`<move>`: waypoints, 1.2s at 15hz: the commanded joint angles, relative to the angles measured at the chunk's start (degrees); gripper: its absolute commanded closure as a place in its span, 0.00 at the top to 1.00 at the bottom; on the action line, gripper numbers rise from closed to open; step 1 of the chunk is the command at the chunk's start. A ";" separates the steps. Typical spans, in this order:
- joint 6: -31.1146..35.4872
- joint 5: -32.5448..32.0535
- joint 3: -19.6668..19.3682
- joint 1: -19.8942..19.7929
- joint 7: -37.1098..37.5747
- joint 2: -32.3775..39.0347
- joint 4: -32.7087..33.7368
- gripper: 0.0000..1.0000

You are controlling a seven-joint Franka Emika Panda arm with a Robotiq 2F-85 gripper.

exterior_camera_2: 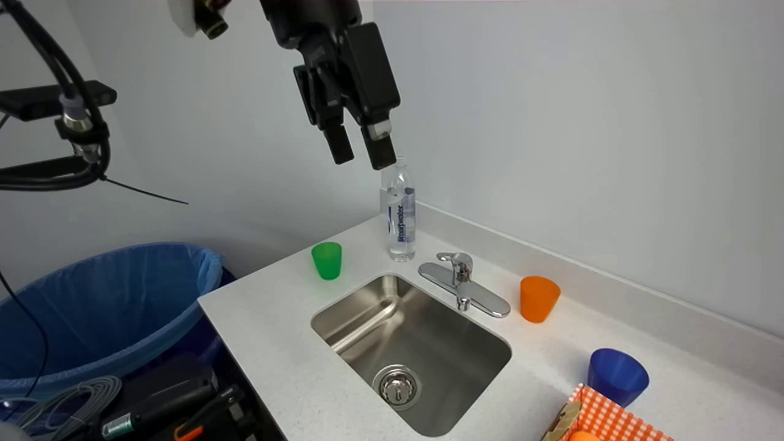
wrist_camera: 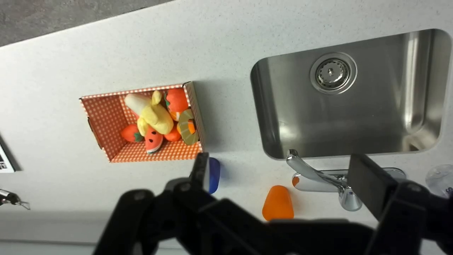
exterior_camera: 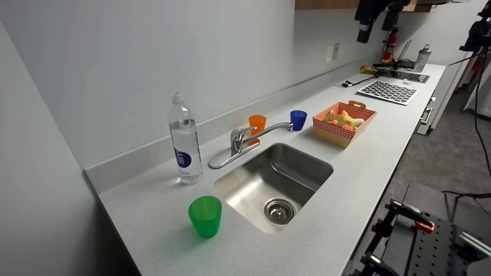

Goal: Turn the tap nozzle slightly to the left

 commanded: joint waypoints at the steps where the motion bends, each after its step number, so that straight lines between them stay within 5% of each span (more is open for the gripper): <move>1: 0.95 -1.01 -0.38 0.59 1.70 1.03 0.07 1.00; 18: 11.56 -1.93 -8.68 -0.88 -4.70 24.96 15.02 1.00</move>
